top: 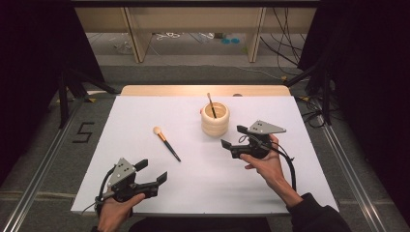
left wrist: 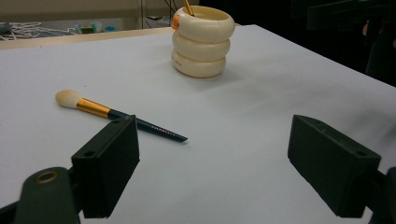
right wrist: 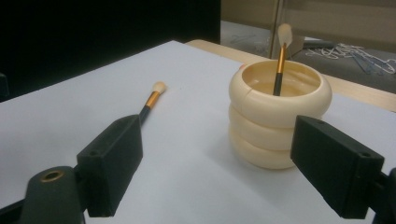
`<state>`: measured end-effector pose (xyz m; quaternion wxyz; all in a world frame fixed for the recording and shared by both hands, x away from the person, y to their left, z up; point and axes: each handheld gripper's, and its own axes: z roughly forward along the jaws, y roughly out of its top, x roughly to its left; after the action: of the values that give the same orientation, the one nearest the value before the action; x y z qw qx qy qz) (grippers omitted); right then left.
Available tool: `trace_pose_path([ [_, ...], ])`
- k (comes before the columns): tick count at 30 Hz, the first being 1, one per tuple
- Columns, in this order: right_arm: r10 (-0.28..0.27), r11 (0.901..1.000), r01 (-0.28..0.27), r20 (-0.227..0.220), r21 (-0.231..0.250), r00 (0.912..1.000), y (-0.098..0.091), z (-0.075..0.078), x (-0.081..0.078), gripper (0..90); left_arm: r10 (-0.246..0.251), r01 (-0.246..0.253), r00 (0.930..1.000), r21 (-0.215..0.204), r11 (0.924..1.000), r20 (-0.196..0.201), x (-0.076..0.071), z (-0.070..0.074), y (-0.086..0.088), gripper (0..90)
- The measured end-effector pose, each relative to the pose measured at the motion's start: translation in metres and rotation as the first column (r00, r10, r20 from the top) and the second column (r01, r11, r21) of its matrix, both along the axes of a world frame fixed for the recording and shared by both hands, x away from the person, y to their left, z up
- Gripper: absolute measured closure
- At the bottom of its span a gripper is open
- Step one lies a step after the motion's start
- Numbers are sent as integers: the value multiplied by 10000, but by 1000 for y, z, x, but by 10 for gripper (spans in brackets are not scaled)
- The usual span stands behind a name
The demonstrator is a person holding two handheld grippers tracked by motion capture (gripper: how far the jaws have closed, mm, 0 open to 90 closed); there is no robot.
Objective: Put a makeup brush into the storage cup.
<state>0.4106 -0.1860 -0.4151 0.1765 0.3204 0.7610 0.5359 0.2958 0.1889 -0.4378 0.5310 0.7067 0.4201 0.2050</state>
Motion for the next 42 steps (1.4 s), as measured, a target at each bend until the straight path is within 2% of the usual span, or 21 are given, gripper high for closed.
trace_pose_path([
  [2,81,9999,-81,-97,89,9999,-1,-1,-4,176,14,-15,10000,67,10000,2,1,0,0,163],
  [7,43,10000,-44,-124,-81,9999,-5,-4,-13,172,-36,36,10000,55,10000,8,2,0,-1,164],
  [10,37,9999,-35,-172,101,9998,-7,-6,-17,172,-62,62,10000,69,10000,-20,3,0,-1,164],
  [11,-1,10000,1,-187,-29,9998,-9,-7,-19,172,-64,64,10000,60,10000,-19,4,0,-2,164],
  [12,38,9999,-36,-160,129,9999,-8,-9,-21,173,-67,68,10000,64,10000,-22,4,0,-2,164],
  [15,65,9998,-61,-272,178,9996,-10,-12,-26,173,-128,128,9999,32,9999,1,4,-1,-2,164],
  [16,44,10000,-42,-347,63,9994,-12,-12,-29,173,-85,85,10000,76,9999,-24,3,-1,-1,164],
  [18,110,9997,-102,-415,212,9991,-13,-14,-33,173,-84,84,10000,50,10000,-7,3,0,-1,163],
  [19,0,9999,5,-326,165,9995,-13,-15,-35,172,-83,83,10000,38,10000,-4,3,0,-1,164],
  [21,97,9999,-93,-499,87,9987,-15,-15,-39,172,-73,73,10000,52,10000,-3,4,-1,-1,164],
  [26,117,9996,-103,-502,273,9987,-19,-19,-46,169,-52,52,10000,0,10000,-3,5,0,-1,163],
  [27,82,9999,-77,-576,97,9983,-20,-18,-47,169,-40,40,10000,-2,10000,-14,5,0,-1,164],
  [30,124,9997,-114,-470,213,9988,-21,-19,-50,166,-27,27,10000,-3,10000,-7,5,0,0,163],
  [32,81,10000,-78,-564,47,9984,-23,-18,-53,165,-27,27,10000,14,10000,-5,5,0,0,164],
  [35,84,10000,-86,-472,-34,9988,-24,-18,-57,160,-22,22,10000,30,10000,-6,5,0,0,163],
  [36,113,9999,-108,-394,123,9992,-23,-19,-57,160,-13,13,10000,28,10000,-9,5,0,0,163],
  [42,145,9999,-148,-531,-48,9985,-26,-19,-63,158,-3,3,10000,27,10000,-14,6,0,0,163],
])
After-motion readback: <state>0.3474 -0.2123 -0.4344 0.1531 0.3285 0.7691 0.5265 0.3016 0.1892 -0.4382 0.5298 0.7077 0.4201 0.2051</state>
